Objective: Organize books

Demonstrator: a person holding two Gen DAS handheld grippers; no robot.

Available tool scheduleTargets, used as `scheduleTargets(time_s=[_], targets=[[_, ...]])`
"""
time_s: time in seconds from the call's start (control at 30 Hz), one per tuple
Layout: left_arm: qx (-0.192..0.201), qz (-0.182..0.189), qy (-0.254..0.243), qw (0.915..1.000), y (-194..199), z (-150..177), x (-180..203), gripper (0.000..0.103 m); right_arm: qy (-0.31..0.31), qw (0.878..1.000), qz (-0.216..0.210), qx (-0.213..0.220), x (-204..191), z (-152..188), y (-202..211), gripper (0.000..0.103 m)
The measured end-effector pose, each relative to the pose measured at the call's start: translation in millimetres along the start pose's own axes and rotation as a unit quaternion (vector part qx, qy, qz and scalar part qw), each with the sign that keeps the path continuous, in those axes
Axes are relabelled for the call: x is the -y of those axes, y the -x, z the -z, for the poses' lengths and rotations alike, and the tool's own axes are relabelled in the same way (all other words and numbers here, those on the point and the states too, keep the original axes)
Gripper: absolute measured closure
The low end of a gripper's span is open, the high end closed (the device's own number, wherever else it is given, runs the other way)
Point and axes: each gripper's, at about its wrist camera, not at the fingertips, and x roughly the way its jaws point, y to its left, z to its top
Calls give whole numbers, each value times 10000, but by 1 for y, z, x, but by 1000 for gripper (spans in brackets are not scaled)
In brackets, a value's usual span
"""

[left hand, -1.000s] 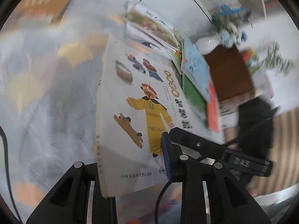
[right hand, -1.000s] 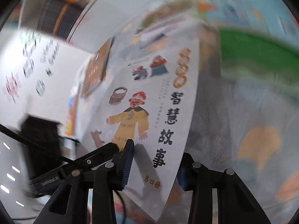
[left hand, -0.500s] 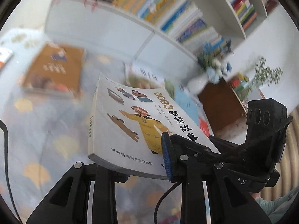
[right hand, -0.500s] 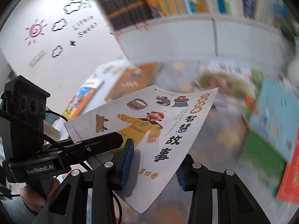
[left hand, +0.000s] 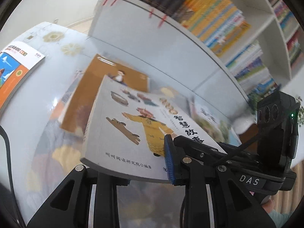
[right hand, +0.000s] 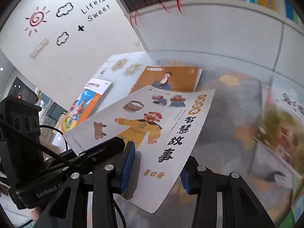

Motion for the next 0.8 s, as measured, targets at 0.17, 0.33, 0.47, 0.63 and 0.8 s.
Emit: scheduleTargets(time_s=[0.17, 0.33, 0.47, 0.63, 0.8], targets=[[-108, -170, 281, 9994, -27, -25, -29, 77, -234, 9996, 89, -165, 7, -31, -39, 57], [-103, -705, 753, 9946, -35, -30, -64, 71, -519, 9974, 126, -474, 18, -44, -72, 57], [85, -891, 1127, 9896, -11, -12, -89, 71, -524, 9960, 226, -688, 18, -33, -84, 56], [86, -1031, 843, 9911, 19, 17, -76, 71, -476, 9972, 313, -484, 28, 12, -36, 55], [76, -936, 188, 9954, 39, 41, -31, 71, -334, 9891, 1405, -304, 42, 91, 18, 53]])
